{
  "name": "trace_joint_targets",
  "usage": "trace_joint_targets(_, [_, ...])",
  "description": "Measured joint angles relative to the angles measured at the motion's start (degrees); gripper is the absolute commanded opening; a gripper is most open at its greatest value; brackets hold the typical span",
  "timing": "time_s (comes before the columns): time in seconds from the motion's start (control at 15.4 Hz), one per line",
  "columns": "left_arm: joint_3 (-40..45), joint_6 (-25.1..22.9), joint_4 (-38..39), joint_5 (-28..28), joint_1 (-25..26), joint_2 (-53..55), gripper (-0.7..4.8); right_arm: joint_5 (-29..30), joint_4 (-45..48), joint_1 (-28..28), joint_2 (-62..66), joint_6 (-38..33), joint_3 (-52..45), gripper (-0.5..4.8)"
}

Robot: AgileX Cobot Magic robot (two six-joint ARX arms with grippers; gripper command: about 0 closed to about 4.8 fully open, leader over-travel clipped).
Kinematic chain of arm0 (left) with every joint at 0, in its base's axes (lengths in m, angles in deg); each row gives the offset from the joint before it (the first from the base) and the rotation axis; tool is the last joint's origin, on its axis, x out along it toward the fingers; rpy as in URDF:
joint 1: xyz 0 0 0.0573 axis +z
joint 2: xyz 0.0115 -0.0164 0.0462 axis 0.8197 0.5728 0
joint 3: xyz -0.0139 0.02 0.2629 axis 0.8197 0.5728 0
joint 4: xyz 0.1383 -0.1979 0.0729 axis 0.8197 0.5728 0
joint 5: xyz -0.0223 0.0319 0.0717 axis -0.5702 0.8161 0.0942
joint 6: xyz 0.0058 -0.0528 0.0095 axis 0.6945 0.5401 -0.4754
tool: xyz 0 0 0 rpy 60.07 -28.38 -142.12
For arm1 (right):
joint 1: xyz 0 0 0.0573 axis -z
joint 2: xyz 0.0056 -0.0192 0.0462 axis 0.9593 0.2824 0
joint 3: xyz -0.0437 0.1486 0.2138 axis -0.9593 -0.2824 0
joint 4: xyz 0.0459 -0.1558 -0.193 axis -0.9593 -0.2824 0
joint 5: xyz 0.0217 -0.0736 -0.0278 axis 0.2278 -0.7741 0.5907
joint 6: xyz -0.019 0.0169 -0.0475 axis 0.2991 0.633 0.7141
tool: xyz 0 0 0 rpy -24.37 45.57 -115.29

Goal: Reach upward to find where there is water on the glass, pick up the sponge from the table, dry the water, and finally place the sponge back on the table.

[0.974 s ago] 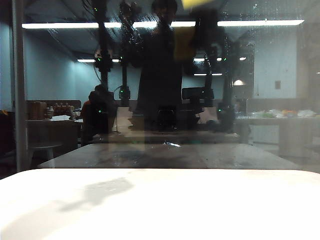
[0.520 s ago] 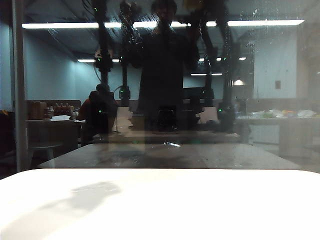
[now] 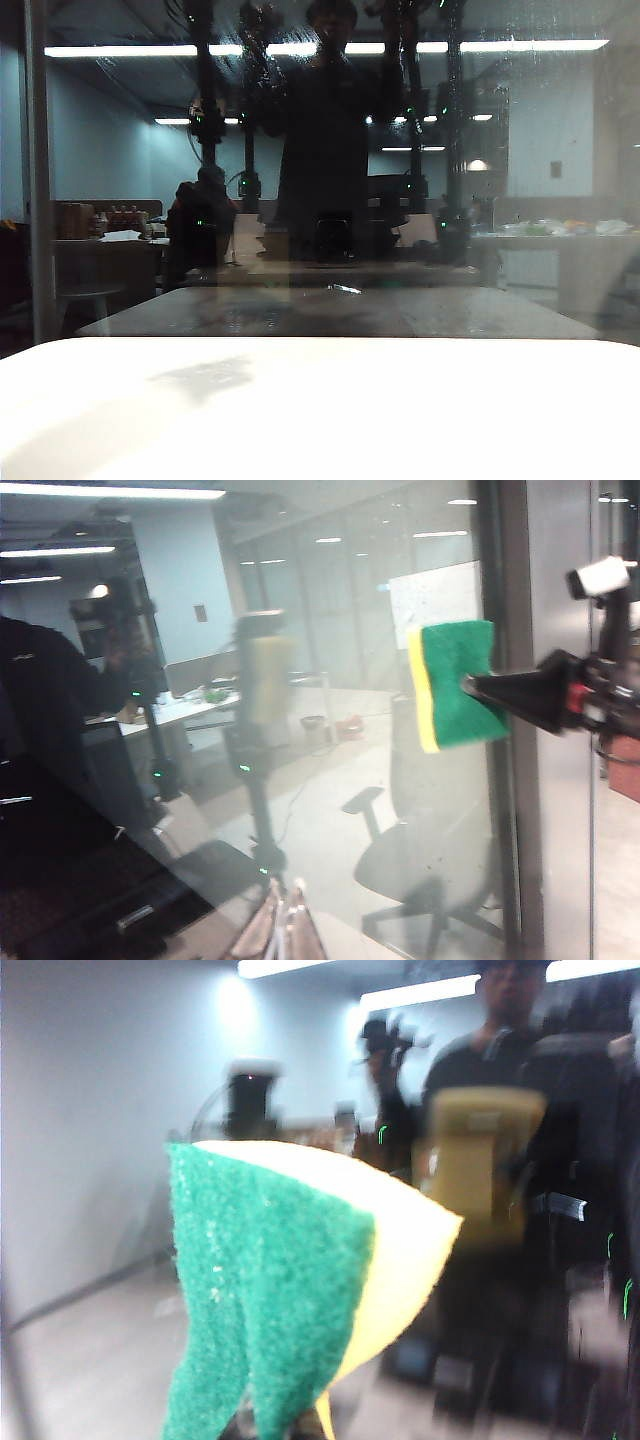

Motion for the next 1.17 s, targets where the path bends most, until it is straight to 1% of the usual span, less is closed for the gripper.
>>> trace_joint_targets(0.06, [0.0,0.0,0.0,0.0,0.0,-0.02,-0.05,2.54,1.25,1.84,4.26,-0.02,4.9,-0.09])
trace_joint_targets(0.13, [0.0,0.0,0.0,0.0,0.0,0.0,-0.05,3.5,1.46,3.28,8.13,-0.11,9.09,-0.09])
trace_joint_targets(0.26, [0.0,0.0,0.0,0.02,0.0,0.0,-0.05,3.61,1.95,3.91,13.35,-1.22,14.29,-0.09])
trace_joint_targets(0.32, [0.0,0.0,0.31,0.24,-0.02,0.0,-0.05,3.96,4.09,4.33,15.82,-1.62,15.78,-0.09])
trace_joint_targets(0.45, [0.0,0.0,1.11,1.36,0.02,-0.02,-0.05,3.85,8.09,5.33,17.75,-3.06,15.78,-0.09])
trace_joint_targets(0.58, [0.02,0.0,2.01,1.33,-0.02,0.02,-0.05,3.63,9.79,5.77,19.02,-3.41,15.8,-0.09])
trace_joint_targets(0.84, [0.02,0.0,1.97,1.38,-0.04,0.02,-0.05,4.44,10.38,7.61,19.5,-3.48,15.91,-0.09])
trace_joint_targets(1.04, [0.0,0.0,1.97,2.82,-0.04,0.0,-0.05,5.99,10.34,12.26,19.32,-4.22,16.15,-0.09])
trace_joint_targets(1.17, [0.0,0.0,1.97,3.52,0.0,0.0,-0.05,6.38,9.79,16.68,18.45,-4.94,16.17,-0.09])
